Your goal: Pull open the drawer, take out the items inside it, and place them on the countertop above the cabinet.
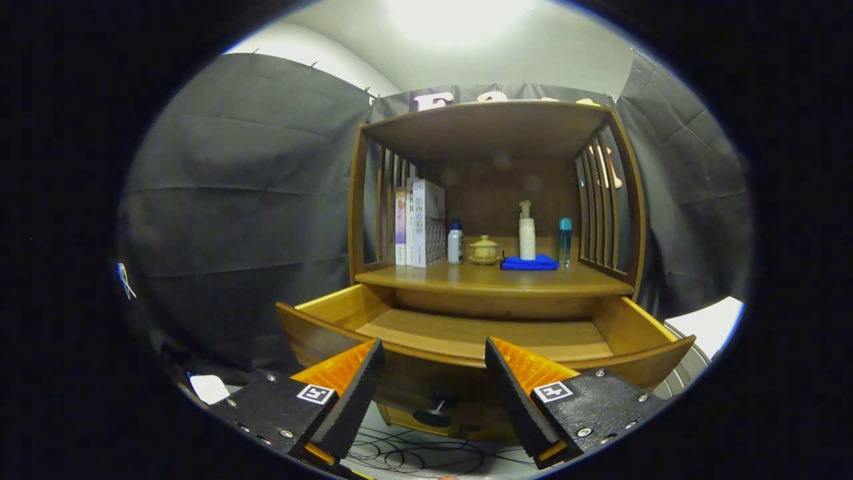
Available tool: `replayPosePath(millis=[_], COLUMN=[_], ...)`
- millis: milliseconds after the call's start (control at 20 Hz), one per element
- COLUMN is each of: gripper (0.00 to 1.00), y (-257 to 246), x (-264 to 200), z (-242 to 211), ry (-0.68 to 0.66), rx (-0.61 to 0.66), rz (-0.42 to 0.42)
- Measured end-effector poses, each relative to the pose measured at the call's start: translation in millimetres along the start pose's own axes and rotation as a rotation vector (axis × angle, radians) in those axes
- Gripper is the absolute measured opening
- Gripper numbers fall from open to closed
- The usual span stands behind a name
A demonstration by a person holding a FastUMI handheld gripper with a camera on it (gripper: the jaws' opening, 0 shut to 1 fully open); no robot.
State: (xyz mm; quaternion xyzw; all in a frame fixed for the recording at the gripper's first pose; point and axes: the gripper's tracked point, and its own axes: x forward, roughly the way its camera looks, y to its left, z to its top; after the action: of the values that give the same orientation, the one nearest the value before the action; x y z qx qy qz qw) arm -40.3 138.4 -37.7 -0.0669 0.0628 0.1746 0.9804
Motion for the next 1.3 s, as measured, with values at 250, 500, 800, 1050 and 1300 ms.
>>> replayPosePath(millis=[250, 500, 800, 1050, 1300], gripper=[0.93, 0.93, 0.93, 0.93, 0.91], y=[-17, -42, -69, -85, -91], x=[32, 69, 103, 117, 115], z=[8, -19, -49, -79, -99], ry=[0.103, 0.254, 0.414, 0.565, 0.665], rx=[0.027, -0.011, 0.036, 0.133, 0.192], rz=[-0.007, -0.038, -0.058, -0.068, -0.077])
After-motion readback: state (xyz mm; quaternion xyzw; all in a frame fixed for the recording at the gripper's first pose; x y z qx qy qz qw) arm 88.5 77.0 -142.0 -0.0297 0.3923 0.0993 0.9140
